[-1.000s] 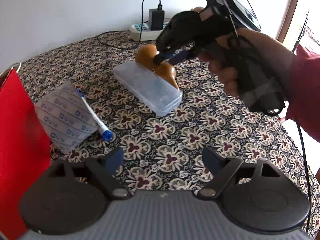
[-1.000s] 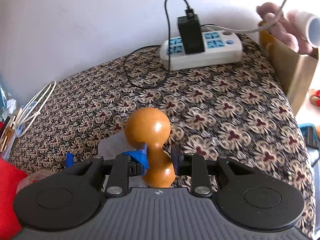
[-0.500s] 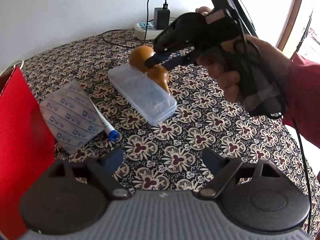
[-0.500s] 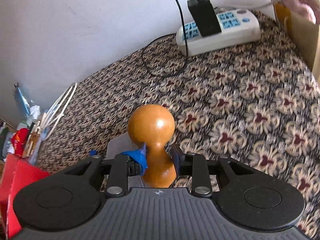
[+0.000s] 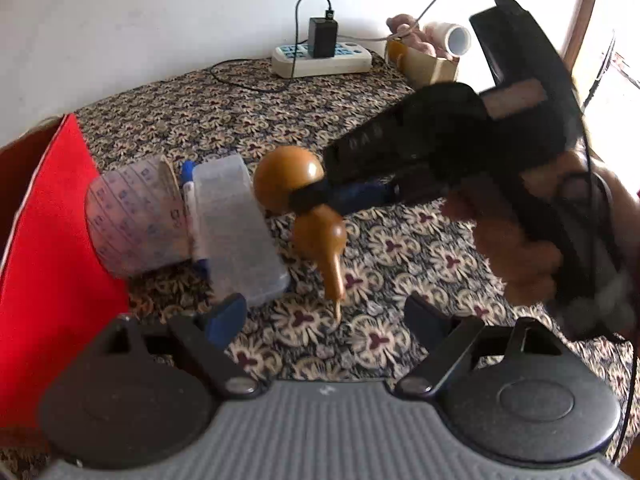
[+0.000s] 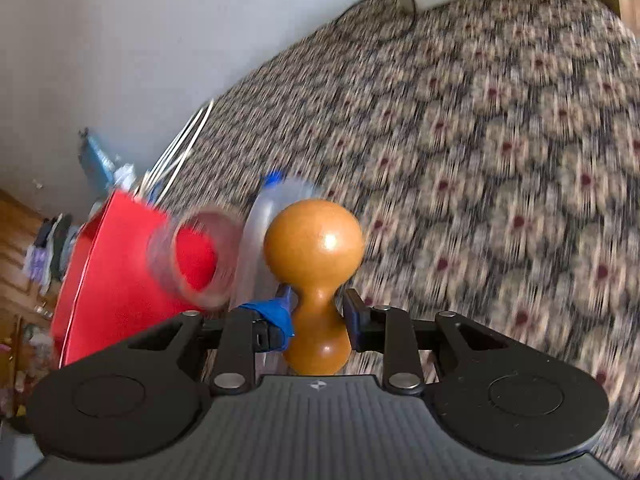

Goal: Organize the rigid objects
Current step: 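Close the right gripper around the neck of the brown gourd toy, then lift the gourd toy with the right gripper and carry it over the red box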

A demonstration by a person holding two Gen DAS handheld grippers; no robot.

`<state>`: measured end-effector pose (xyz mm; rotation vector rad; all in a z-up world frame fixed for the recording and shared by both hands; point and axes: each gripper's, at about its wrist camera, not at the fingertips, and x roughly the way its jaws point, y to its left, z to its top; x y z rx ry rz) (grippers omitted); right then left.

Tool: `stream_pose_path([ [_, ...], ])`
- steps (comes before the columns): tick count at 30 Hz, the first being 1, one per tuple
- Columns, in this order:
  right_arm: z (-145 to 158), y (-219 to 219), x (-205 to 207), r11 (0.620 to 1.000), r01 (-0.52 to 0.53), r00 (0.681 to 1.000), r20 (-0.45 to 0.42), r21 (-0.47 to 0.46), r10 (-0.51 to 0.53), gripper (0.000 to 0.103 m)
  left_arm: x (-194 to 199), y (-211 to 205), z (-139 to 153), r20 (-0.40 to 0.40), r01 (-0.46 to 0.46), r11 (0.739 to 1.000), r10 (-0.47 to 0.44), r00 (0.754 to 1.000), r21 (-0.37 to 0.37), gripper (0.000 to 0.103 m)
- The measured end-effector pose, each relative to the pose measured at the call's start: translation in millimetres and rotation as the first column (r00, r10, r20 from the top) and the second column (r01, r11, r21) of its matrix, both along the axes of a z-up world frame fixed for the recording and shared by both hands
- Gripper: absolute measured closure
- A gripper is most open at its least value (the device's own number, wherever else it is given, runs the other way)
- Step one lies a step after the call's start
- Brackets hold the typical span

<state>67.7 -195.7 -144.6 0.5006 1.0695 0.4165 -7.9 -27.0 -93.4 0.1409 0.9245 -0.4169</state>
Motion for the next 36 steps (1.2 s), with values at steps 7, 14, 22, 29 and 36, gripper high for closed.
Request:
stream_pose_path([
  [7,-9,3,-58,0.995,-0.008,0.996,-0.083,0.102,0.016,0.093,-27,3,-9,-0.06,0.03,1.0,-0.03,0.998,-0.01,0.017],
  [14,-12,15,-95,0.99,-0.043,0.991,-0.119,0.138,0.06,0.088,-53,0,-16,-0.087,0.051,0.999,-0.05,0.995,0.006,0.027],
  [22,-8,29,-104,0.993,-0.066,0.994,-0.075,0.095,0.074,0.087,-53,3,-25,-0.11,0.022,0.999,-0.019,0.994,0.029,0.054],
  [29,-14,33,-98,0.992,-0.026,0.995,-0.096,0.126,0.038,0.089,-49,-2,-28,-0.085,0.002,0.998,0.003,0.996,0.058,0.063],
  [36,-6,38,-111,0.989,-0.039,0.995,-0.091,0.141,0.052,0.091,-61,3,-20,-0.092,-0.004,0.999,0.008,0.996,0.043,0.064],
])
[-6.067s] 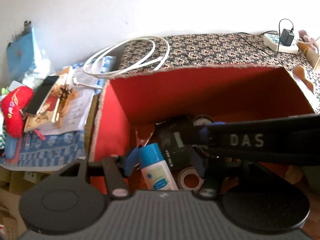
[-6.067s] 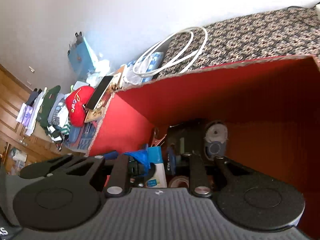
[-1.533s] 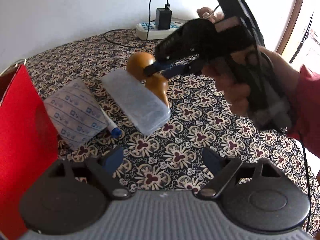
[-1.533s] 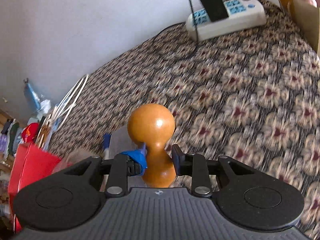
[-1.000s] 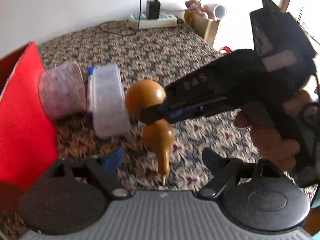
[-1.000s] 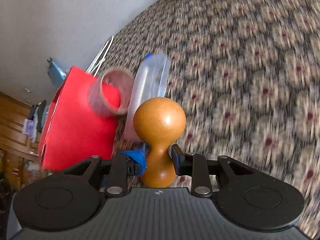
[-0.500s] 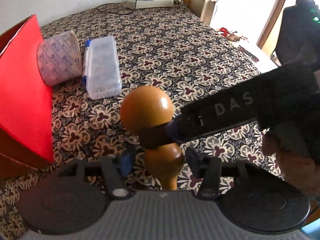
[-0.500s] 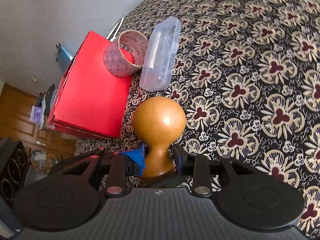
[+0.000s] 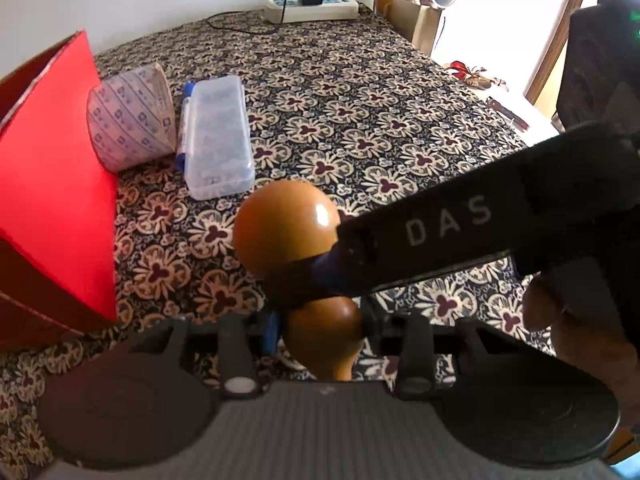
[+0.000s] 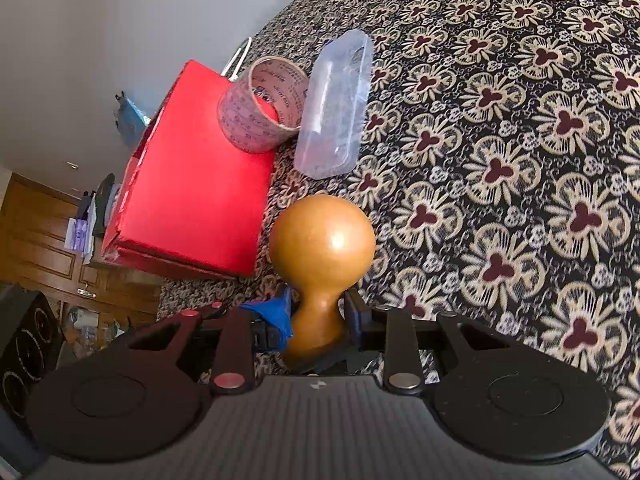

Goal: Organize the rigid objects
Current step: 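Lift the gourd toy with the right gripper and carry it over the red box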

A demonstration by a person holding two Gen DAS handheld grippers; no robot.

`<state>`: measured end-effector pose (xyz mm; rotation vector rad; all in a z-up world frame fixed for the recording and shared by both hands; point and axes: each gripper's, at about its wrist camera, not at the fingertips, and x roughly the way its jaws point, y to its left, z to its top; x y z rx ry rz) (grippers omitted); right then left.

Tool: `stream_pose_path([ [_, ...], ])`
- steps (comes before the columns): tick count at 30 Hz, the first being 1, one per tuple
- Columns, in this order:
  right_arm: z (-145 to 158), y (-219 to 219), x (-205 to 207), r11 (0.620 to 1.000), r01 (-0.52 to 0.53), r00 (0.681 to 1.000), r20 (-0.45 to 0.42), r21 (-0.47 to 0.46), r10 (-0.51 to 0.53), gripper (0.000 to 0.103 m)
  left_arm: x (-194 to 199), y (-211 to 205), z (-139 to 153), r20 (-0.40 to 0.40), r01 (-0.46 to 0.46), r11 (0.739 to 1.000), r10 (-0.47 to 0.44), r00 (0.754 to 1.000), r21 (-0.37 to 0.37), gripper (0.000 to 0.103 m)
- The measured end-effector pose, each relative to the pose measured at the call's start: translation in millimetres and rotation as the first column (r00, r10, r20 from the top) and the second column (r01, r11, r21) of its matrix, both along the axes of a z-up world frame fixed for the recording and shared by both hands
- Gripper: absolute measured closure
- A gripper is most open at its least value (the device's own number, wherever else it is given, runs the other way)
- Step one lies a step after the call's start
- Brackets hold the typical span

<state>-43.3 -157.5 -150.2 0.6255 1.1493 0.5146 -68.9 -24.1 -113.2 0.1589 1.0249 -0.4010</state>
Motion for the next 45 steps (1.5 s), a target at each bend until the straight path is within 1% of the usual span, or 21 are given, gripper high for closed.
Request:
stream_pose_path([
  [4,10,2,-10,1.0,-0.015,1.0,0.023,0.022,0.015,0.091,-14,4,12,0.022,0.005,1.0,-0.005,1.0,0.003,0.064],
  [8,27,13,-14,0.999,-0.018,0.998,0.053,0.037,0.016,0.091,-27,11,29,0.068,0.019,1.0,-0.019,0.997,0.008,0.064],
  [13,58,37,-19,1.0,-0.004,0.988,0.152,0.021,0.0,0.091,-33,30,58,0.144,0.047,0.999,-0.044,0.989,-0.015,0.064],
  [19,87,77,-19,0.999,0.043,0.965,0.26,0.015,-0.045,0.091,-33,70,96,0.233,0.103,0.994,-0.091,0.968,-0.038,0.065],
  [22,99,97,-15,0.999,0.05,0.95,0.307,0.013,-0.051,0.091,-29,96,112,0.272,0.123,0.991,-0.105,0.957,-0.051,0.065],
  [25,109,122,-7,0.998,0.054,0.932,0.358,0.013,-0.055,0.091,-23,123,126,0.319,0.132,0.99,-0.11,0.941,-0.047,0.065],
  [29,121,153,6,0.999,0.044,0.904,0.426,0.005,-0.042,0.091,-9,158,142,0.36,0.124,0.991,-0.095,0.928,-0.058,0.065],
  [32,129,174,20,1.0,0.029,0.887,0.46,0.007,-0.029,0.091,3,181,152,0.388,0.11,0.993,-0.083,0.918,-0.047,0.065],
  [34,132,185,32,1.0,0.022,0.883,0.469,0.008,-0.023,0.091,14,194,157,0.401,0.099,0.994,-0.074,0.913,-0.043,0.065],
  [35,133,191,39,1.0,0.017,0.881,0.472,0.006,-0.018,0.091,21,200,159,0.401,0.094,0.995,-0.068,0.914,-0.044,0.065],
  [36,132,197,47,1.0,0.01,0.88,0.475,0.002,-0.01,0.091,29,207,159,0.414,0.108,0.992,-0.075,0.907,-0.058,0.065],
  [38,130,208,62,1.0,0.009,0.891,0.455,-0.01,-0.003,0.091,46,218,158,0.401,0.092,0.994,-0.06,0.914,-0.062,0.065],
  [41,120,225,83,0.999,-0.005,0.906,0.423,-0.041,0.021,0.091,72,238,148,0.35,0.069,0.995,-0.037,0.936,-0.078,0.065],
  [45,97,242,107,0.998,-0.023,0.944,0.328,-0.058,0.04,0.091,98,259,127,0.261,0.033,0.996,-0.01,0.965,-0.083,0.065],
])
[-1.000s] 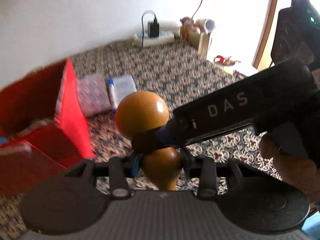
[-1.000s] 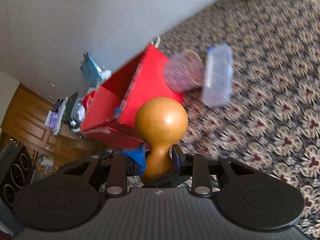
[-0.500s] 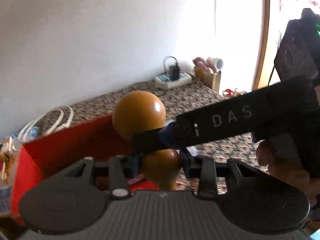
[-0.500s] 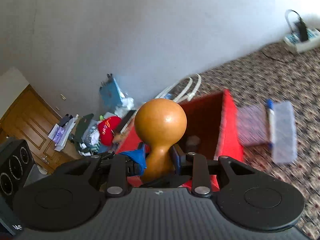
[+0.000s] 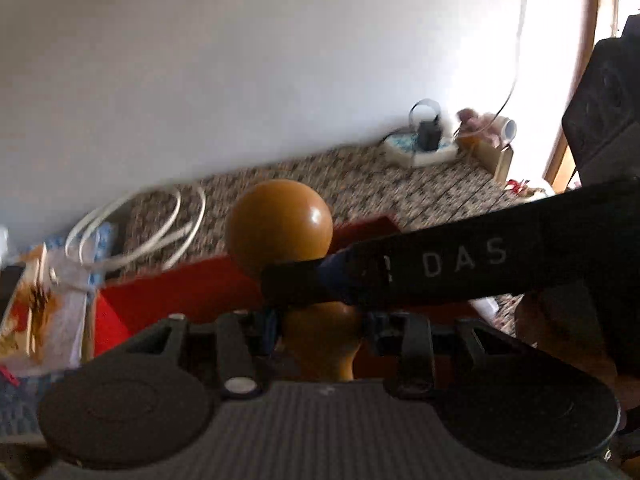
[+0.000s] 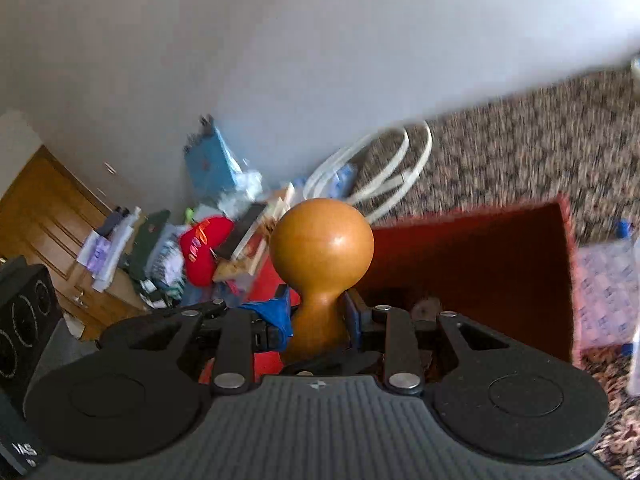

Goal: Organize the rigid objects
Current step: 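Lift the gourd toy with the right gripper and carry it over the red box, then lower the gourd toy into the red box and open the right gripper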

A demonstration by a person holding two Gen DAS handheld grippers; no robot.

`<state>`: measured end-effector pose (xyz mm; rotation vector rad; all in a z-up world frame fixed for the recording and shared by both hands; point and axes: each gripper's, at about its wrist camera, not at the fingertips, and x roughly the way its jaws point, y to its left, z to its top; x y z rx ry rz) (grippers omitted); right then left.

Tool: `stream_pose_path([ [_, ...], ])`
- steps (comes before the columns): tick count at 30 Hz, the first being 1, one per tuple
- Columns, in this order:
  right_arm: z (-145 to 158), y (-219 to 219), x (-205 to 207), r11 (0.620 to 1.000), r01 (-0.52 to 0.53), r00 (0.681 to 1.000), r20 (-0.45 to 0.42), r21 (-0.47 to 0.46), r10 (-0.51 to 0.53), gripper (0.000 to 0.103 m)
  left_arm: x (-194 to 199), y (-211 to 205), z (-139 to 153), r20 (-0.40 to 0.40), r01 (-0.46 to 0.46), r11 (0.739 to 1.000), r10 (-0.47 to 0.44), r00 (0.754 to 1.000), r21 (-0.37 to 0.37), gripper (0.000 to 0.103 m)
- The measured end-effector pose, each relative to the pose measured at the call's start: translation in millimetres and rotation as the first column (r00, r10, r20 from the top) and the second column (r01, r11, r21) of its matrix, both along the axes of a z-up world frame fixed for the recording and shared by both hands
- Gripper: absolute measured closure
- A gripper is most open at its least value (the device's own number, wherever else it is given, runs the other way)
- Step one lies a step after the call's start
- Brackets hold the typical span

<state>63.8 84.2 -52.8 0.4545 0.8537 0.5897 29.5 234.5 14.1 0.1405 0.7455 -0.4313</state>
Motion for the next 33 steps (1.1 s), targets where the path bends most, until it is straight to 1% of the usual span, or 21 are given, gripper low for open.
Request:
stream_pose_path([
  [3,-15,8,10,1.0,-0.015,0.998,-0.065,-0.012,0.014,0.091,14,8,-18,-0.066,-0.022,1.0,0.023,0.998,0.013,0.065],
  [11,-35,19,23,0.998,-0.045,0.989,-0.142,-0.051,0.037,0.091,33,18,-44,-0.179,-0.066,0.997,0.073,0.981,0.044,0.065],
  [15,-46,21,26,0.995,-0.048,0.985,-0.172,-0.089,0.032,0.091,39,17,-54,-0.227,-0.08,0.995,0.091,0.97,0.059,0.064],
  [17,-51,21,26,0.995,-0.045,0.981,-0.192,-0.09,0.026,0.091,39,17,-58,-0.234,-0.091,0.993,0.105,0.967,0.072,0.064],
  [19,-49,21,26,0.995,-0.048,0.982,-0.186,-0.088,0.031,0.091,38,18,-60,-0.244,-0.098,0.992,0.114,0.963,0.075,0.064],
  [21,-48,22,26,0.994,-0.05,0.983,-0.182,-0.1,0.031,0.091,37,18,-60,-0.235,-0.108,0.99,0.125,0.964,0.086,0.064],
  [28,-46,20,25,0.995,-0.025,0.987,-0.16,-0.1,0.009,0.091,28,16,-52,-0.192,-0.137,0.985,0.155,0.969,0.104,0.064],
  [33,-41,10,16,0.998,0.021,0.987,-0.158,-0.062,-0.03,0.091,21,15,-48,-0.172,-0.167,0.978,0.187,0.967,0.122,0.064],
])
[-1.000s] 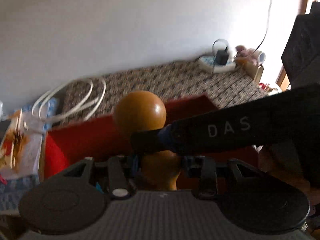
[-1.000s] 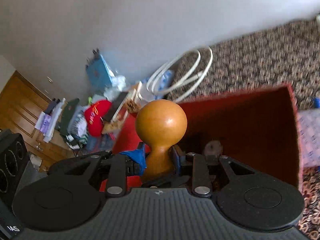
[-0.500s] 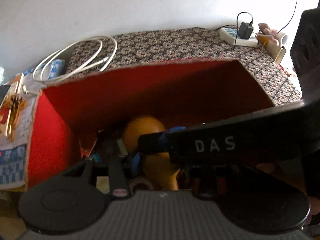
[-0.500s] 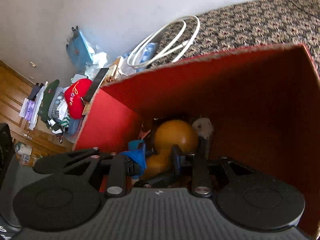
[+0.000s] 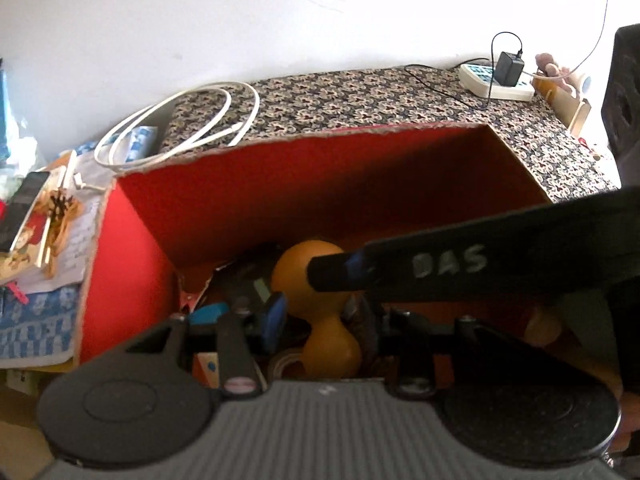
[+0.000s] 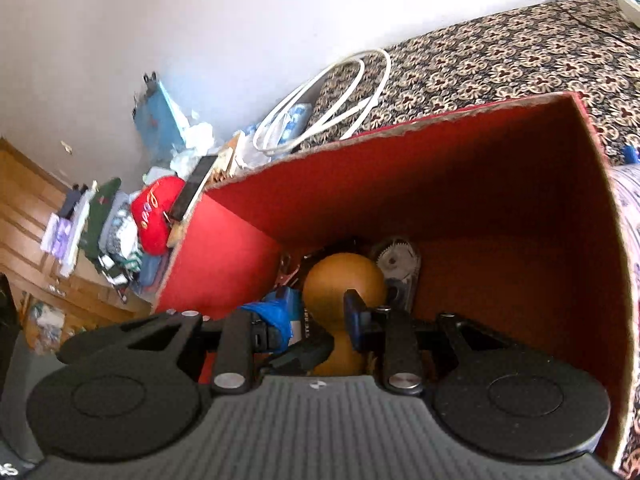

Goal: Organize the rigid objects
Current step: 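Lower the gourd toy into the red box and open the right gripper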

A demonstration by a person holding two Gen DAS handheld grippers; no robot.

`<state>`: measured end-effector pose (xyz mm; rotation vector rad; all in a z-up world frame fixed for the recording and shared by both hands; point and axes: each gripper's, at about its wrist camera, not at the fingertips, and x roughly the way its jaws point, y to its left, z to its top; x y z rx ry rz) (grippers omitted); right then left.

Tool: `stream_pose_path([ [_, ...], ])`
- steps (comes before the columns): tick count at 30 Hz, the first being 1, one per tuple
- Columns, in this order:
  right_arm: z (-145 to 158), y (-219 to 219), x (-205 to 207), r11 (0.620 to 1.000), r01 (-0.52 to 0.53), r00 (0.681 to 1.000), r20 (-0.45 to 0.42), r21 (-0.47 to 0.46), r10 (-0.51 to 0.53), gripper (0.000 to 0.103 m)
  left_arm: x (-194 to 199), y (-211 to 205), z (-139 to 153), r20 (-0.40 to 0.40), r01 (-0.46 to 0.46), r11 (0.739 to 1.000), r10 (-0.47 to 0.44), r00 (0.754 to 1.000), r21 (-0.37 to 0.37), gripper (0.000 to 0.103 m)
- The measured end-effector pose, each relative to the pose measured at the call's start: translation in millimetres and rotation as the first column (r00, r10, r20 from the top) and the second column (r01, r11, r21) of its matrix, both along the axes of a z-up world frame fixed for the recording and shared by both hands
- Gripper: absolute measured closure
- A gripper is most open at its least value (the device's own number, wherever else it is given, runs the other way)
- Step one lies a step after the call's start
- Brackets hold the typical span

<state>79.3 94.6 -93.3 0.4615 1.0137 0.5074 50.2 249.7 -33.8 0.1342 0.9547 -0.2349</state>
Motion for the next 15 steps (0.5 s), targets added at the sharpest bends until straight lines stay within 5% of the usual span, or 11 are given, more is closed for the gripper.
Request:
stream_pose_path([
  [15,38,-23,-54,0.991,0.128,0.989,0.08,-0.046,-0.124,0.089,-45,-13,41,0.131,-0.09,0.986,0.072,0.989,0.142,0.049],
])
